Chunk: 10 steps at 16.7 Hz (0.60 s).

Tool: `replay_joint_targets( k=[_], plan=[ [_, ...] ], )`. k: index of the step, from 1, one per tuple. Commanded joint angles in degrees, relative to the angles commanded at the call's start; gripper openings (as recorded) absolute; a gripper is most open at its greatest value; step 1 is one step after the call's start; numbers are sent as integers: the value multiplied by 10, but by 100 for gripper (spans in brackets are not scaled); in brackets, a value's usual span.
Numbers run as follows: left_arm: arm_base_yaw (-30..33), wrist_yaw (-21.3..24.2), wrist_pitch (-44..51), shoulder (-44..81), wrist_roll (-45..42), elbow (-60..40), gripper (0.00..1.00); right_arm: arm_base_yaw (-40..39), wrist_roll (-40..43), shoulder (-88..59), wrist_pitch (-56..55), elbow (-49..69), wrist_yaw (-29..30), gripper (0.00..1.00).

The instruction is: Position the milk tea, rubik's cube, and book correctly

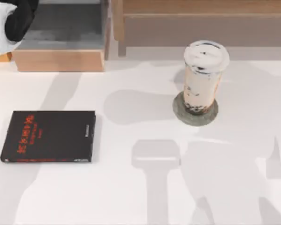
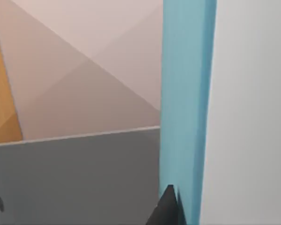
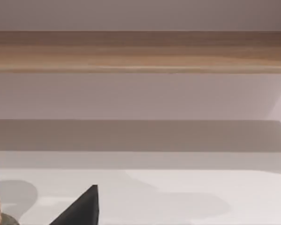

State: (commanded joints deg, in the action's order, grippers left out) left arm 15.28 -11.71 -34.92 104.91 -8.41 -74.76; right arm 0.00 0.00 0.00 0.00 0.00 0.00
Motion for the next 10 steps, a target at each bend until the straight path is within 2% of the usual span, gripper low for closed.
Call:
replay_joint_targets(
  k=[4,10],
  plan=[
    [22,-7,-25,-118,-177,106,0,0,0,0,0,0,0,100],
    [59,-37,-69,-247,-496,363,0,0,0,0,0,0,0,100]
  ],
)
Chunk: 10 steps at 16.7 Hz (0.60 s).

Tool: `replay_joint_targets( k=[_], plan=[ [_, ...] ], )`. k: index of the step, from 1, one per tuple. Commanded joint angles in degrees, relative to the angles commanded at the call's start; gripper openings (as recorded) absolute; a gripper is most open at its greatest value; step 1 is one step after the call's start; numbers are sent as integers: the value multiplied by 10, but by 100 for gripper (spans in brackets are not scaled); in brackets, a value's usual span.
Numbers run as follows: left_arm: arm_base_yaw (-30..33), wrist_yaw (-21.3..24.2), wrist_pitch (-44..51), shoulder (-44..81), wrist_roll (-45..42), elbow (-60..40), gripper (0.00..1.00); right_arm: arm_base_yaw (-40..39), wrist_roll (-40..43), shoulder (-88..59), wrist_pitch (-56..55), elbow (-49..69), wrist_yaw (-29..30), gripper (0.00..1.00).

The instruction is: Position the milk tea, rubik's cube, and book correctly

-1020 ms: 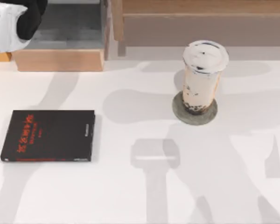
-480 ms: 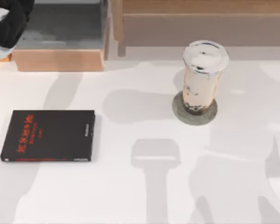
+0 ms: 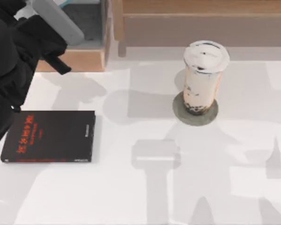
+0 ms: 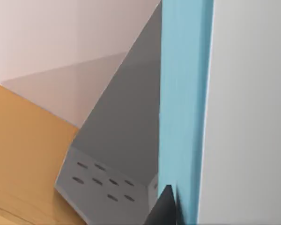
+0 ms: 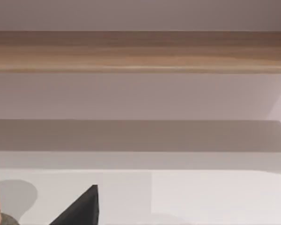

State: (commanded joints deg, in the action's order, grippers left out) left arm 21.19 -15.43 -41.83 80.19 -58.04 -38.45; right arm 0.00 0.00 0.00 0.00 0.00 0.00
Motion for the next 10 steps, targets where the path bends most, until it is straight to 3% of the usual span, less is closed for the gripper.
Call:
replay_joint_targets(
  k=[5,10],
  plan=[
    [26,-26,-19,21,-163,209,0,0,0,0,0,0,0,100],
    [37,-38,-24,56,-201,288,0,0,0,0,0,0,0,100]
  ],
)
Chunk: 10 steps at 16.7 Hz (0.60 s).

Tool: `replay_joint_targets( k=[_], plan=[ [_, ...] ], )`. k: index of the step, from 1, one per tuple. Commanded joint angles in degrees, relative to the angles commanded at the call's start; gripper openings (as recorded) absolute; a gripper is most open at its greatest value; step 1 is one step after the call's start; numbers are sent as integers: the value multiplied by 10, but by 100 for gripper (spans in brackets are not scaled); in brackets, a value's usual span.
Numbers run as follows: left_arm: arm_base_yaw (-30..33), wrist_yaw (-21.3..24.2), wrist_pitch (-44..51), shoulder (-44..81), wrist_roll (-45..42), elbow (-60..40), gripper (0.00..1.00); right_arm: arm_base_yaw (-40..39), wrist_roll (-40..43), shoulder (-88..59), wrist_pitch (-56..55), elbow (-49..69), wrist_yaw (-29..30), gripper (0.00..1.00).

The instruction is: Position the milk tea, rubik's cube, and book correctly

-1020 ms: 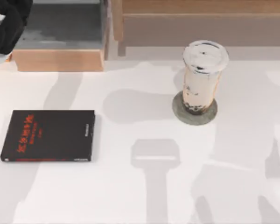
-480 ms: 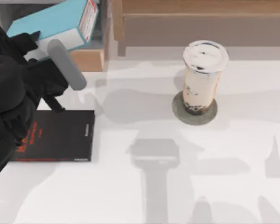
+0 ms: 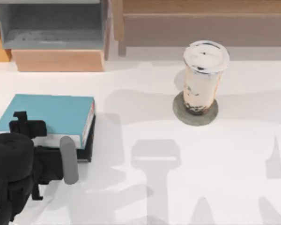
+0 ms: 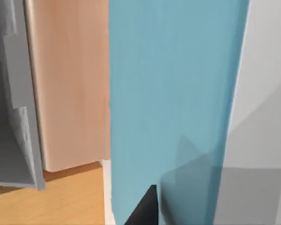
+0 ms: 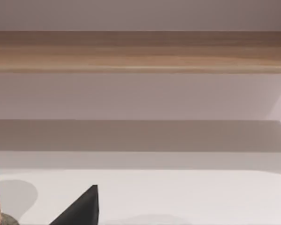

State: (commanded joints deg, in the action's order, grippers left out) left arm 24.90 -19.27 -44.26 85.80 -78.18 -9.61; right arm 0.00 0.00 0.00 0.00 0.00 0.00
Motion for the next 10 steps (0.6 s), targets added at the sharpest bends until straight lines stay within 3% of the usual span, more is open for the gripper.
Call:
replay_joint_targets(
  k=[10],
  plan=[
    [-6,5,-14,20,-3,-7,0,0,0,0,0,0,0,100]
  ],
)
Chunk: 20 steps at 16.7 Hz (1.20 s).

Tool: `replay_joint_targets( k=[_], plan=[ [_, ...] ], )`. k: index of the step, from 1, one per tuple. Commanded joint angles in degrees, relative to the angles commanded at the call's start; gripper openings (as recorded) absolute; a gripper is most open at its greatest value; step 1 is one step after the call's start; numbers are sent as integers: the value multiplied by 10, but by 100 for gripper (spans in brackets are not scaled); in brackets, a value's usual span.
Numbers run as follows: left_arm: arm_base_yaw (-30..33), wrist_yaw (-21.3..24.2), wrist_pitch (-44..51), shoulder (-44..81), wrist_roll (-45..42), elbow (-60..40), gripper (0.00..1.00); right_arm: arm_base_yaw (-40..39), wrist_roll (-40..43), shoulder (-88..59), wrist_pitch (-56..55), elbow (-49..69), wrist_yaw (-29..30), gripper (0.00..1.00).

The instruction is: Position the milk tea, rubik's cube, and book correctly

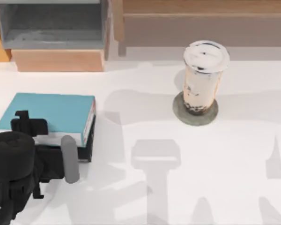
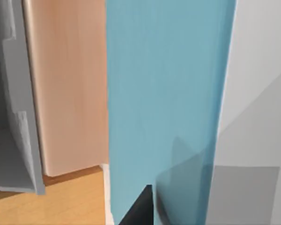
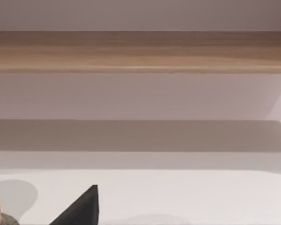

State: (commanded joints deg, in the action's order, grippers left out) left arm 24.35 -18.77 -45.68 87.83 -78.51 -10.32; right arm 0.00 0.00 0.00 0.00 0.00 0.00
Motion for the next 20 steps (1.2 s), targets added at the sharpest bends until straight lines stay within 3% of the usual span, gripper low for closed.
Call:
replay_joint_targets(
  k=[2,15,20],
  plan=[
    [0,0,0,0,0,0,0,0,0,0,0,0,0,100],
    [0,0,0,0,0,0,98,0,0,0,0,0,0,100],
    [0,0,0,0,0,0,100,0,0,0,0,0,0,100]
  ],
)
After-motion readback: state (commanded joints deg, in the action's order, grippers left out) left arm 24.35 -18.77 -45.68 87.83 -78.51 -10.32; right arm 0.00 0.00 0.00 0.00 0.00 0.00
